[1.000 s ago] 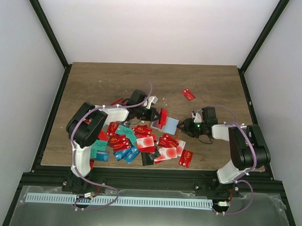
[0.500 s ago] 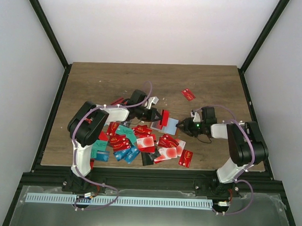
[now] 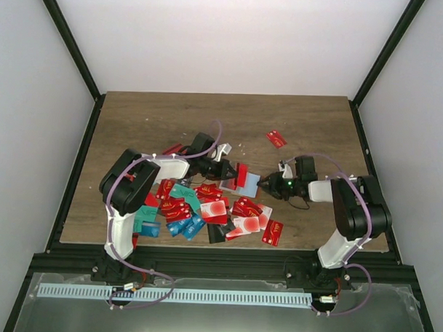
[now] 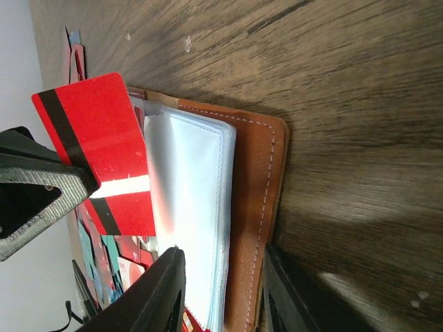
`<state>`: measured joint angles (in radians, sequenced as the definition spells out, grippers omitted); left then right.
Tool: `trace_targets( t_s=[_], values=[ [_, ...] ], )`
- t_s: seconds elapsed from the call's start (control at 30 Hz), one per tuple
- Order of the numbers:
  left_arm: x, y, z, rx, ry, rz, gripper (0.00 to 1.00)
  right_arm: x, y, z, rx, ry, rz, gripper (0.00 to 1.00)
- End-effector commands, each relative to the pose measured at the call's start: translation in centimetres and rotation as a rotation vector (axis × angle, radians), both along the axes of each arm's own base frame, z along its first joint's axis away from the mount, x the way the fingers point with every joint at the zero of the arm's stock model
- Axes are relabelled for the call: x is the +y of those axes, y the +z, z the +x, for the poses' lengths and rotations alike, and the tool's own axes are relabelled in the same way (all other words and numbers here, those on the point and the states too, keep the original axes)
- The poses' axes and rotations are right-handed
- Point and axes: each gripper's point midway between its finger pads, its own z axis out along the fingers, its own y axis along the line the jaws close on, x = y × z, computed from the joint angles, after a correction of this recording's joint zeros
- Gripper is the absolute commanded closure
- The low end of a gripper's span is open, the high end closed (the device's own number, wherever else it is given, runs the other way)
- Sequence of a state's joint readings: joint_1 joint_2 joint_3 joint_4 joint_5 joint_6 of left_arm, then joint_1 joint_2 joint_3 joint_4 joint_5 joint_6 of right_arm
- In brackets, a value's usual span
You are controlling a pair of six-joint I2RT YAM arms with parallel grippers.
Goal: Put the credit cards into the card holder
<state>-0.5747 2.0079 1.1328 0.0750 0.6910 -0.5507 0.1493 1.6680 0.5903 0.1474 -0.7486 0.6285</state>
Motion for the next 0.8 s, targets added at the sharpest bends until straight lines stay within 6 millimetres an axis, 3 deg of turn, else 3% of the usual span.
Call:
trace_targets(
  t_s=[0.0,0.4,0.77],
  values=[
    [0.9,-2.1,-0.5,0.07,0.034,0.059,0.96,-0.7,-1.3,0.0,0.044,-0.026,-0.035,0.66],
    [2.5,-3.6,0.5,0.117,0.098,0.122,0.96,-0.5,-1.5,0.0,0.056,-0.018,-0.026,0.66],
    [2.4,-3.7,-1.7,0.184,-0.028,0.146,0.96,-0.3,-1.8,0.2,0.063,-0.01,-0.013,0.67]
  ],
)
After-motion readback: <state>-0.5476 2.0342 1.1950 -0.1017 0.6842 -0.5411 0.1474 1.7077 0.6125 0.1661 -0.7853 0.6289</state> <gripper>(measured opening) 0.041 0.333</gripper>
